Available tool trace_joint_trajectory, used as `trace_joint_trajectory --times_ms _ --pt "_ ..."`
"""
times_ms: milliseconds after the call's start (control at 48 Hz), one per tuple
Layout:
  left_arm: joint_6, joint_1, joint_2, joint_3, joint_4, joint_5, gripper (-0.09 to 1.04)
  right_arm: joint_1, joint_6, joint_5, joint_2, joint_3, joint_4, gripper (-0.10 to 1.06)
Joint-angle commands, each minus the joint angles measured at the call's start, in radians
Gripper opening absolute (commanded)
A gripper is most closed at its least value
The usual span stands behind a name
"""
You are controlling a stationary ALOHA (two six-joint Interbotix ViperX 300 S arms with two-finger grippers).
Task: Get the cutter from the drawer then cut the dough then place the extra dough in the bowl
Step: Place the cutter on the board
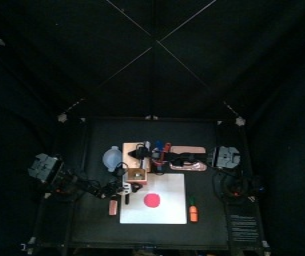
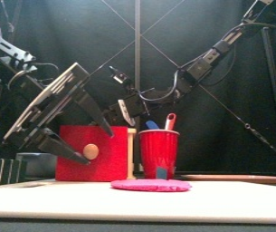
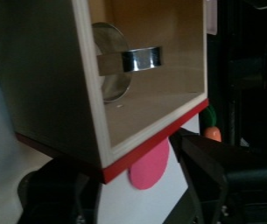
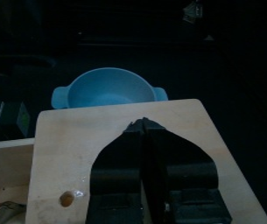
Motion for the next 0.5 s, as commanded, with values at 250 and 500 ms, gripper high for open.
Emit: trace_joint_trajectory --times_ms 250,500 --pt "0.003 -0.086 -0.230 0.097 0.025 -0.002 0.97 0.003 -0.002 0.002 -0.028 -0.037 0.002 0.05" --pt "0.018 -0.186 -0.520 0.267 0.044 -0.041 0.97 0.034 0.003 0.003 -0.075 -0.041 0.002 0.05"
